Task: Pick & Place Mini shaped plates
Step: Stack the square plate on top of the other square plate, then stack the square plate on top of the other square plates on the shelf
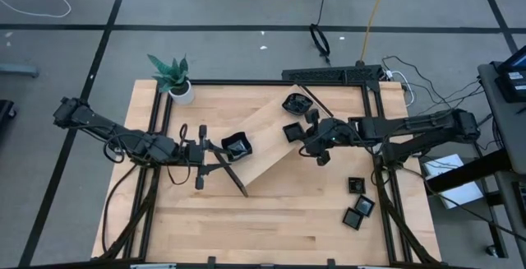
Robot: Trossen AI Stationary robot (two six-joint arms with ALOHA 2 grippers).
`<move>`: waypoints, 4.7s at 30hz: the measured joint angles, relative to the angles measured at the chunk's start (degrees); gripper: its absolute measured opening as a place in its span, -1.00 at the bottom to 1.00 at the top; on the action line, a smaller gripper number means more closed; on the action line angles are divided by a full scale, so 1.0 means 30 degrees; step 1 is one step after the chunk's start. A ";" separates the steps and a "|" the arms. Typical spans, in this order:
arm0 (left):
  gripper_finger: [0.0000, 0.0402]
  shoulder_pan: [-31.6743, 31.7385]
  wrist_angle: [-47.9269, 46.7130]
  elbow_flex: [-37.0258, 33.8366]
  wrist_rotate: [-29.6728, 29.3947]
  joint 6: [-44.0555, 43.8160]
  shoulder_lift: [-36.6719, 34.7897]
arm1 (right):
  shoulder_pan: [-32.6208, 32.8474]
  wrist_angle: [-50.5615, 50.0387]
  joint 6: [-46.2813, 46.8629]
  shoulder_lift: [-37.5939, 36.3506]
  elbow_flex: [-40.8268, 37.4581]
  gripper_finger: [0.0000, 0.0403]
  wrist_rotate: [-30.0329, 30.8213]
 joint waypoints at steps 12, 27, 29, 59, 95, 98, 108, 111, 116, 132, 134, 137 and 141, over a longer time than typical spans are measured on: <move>-0.24 -0.0002 0.0007 0.0000 0.0000 0.0002 0.0000 | -0.0101 0.0015 0.0571 0.0344 0.0000 -1.00 0.0026; -0.24 0.0000 0.0007 0.0000 0.0000 0.0000 0.0000 | -0.0074 0.0464 0.0663 0.1512 0.0036 -0.93 0.0014; -0.24 -0.0005 0.0007 0.0000 0.0000 0.0005 0.0000 | 0.0006 0.0488 0.0670 0.1558 0.0023 -0.85 -0.0018; -0.24 0.0000 0.0000 0.0000 0.0007 0.0007 -0.0002 | 0.5971 -1.0285 1.6272 -0.2110 0.1558 -0.33 0.3494; -0.24 -0.0002 0.0015 0.0000 0.0073 0.0000 -0.0007 | 0.9305 -1.1331 2.4140 -0.2110 -0.7300 -0.58 -0.3918; -0.24 -0.0006 0.0015 0.0000 0.0073 0.0000 -0.0007 | 0.9305 -1.1331 2.4034 -0.2102 -0.7300 -0.71 -0.3901; -0.24 -0.0003 0.0015 0.0000 0.0069 0.0003 -0.0007 | 0.9302 -0.9904 2.3773 -0.2080 -0.8359 -0.99 -0.4003; -0.24 -0.0003 0.0017 0.0000 0.0066 0.0007 -0.0007 | 0.9305 -0.9768 2.3983 -0.2114 -0.8488 -1.00 -0.3996; -0.24 0.0000 0.0015 0.0000 0.0066 0.0000 -0.0007 | 0.9305 -0.9541 2.5143 -0.2110 -0.8418 -1.00 -0.4004; -0.24 -0.0005 0.0012 0.0000 0.0058 0.0000 -0.0007 | 0.9549 -0.9470 2.3332 -0.2110 -0.6531 -0.48 -0.5722; -0.24 -0.0007 0.0015 0.0000 0.0058 0.0000 -0.0007 | 0.9611 -0.9413 2.3181 -0.2093 -0.6902 -0.44 -0.6038; -0.24 -0.0002 0.0007 0.0000 0.0058 0.0007 -0.0007 | 0.9582 -0.9572 2.3109 -0.2094 -0.7229 -0.43 -0.5967; -0.24 -0.0006 0.0007 0.0000 0.0058 0.0006 -0.0007 | 0.9582 -0.9612 2.3074 -0.2095 -0.7271 -0.51 -0.5912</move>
